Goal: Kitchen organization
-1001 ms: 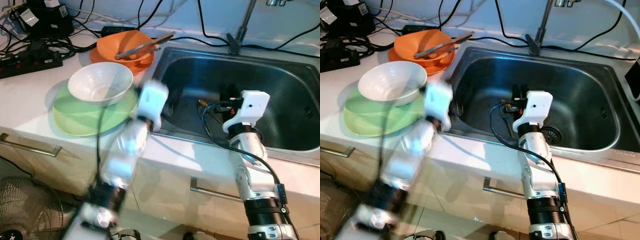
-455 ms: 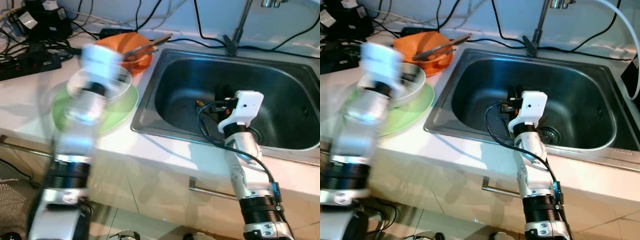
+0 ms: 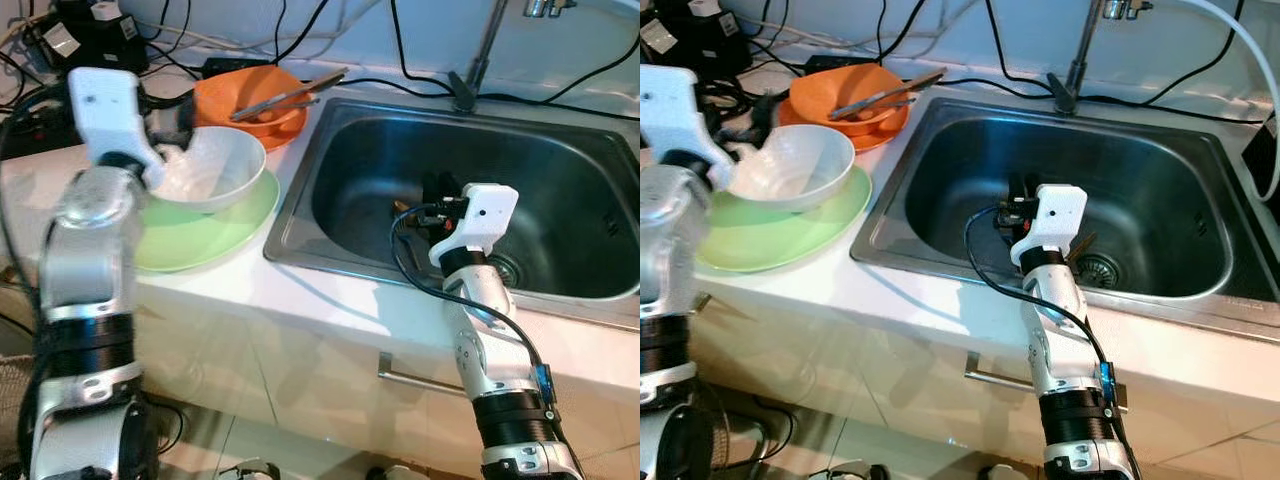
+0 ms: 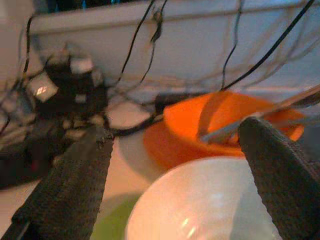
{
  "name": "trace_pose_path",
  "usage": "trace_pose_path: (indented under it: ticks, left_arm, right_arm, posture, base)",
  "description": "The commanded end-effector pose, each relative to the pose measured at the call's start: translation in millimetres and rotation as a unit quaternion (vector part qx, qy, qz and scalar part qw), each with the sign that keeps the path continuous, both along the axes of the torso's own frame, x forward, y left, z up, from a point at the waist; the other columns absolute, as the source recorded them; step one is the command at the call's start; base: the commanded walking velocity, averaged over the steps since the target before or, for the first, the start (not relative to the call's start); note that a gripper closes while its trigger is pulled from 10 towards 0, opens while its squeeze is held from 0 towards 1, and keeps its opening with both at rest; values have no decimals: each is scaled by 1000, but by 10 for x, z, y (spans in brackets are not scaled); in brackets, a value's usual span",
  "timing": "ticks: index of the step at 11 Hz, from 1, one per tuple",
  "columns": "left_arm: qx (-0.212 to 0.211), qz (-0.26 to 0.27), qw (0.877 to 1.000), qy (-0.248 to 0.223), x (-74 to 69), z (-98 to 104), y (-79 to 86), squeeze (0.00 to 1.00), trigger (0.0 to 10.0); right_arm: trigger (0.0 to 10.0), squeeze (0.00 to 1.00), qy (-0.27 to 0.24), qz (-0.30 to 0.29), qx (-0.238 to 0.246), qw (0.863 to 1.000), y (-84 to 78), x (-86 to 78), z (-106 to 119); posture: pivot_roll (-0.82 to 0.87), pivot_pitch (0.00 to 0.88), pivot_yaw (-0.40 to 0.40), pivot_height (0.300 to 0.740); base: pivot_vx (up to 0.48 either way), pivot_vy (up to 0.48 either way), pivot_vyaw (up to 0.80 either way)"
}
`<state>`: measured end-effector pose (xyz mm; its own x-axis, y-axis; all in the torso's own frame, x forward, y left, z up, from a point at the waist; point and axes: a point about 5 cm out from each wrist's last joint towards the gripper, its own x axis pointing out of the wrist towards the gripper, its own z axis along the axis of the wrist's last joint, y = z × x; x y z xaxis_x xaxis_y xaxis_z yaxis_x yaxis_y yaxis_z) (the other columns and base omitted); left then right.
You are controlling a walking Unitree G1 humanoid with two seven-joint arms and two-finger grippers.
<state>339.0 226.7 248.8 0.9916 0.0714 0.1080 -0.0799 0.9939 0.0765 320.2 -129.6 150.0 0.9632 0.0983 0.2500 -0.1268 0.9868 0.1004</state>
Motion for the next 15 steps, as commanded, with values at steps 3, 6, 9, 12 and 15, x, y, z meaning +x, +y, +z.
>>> trace_pose_path:
  ticks: [3, 6, 9, 12, 15]
  left_arm:
    - [-59, 61, 994, 75, -105, -206, 172, 0, 10000]
    - [-102, 78, 986, 108, -131, -270, 169, 0, 10000]
    - [-174, 46, 974, 141, -108, -429, 63, 0, 10000]
    - [-229, 37, 961, 153, -105, -511, 3, 0, 0]
    - [-236, 39, 959, 152, -102, -516, -18, 0, 0]
  right_arm:
    - [10000, 0, 25, 8, 2, 1000, 37, -5, -134]
    - [10000, 0, 26, 11, 2, 1000, 35, -2, -138]
    - [10000, 0, 27, 12, 1, 1000, 42, -1, -142]
    - [10000, 0, 28, 11, -1, 1000, 30, 3, -143]
    - [10000, 0, 28, 12, -3, 1000, 35, 11, -139]
  posture:
    - [122, 94, 27, 740]
    - [122, 97, 24, 740]
    - [119, 99, 25, 740]
    - [115, 101, 25, 740]
    - [114, 102, 24, 740]
  base:
    - [0, 0, 0]
    - [0, 0, 0]
    - [0, 0, 0]
    - [0, 0, 0]
    - [0, 0, 0]
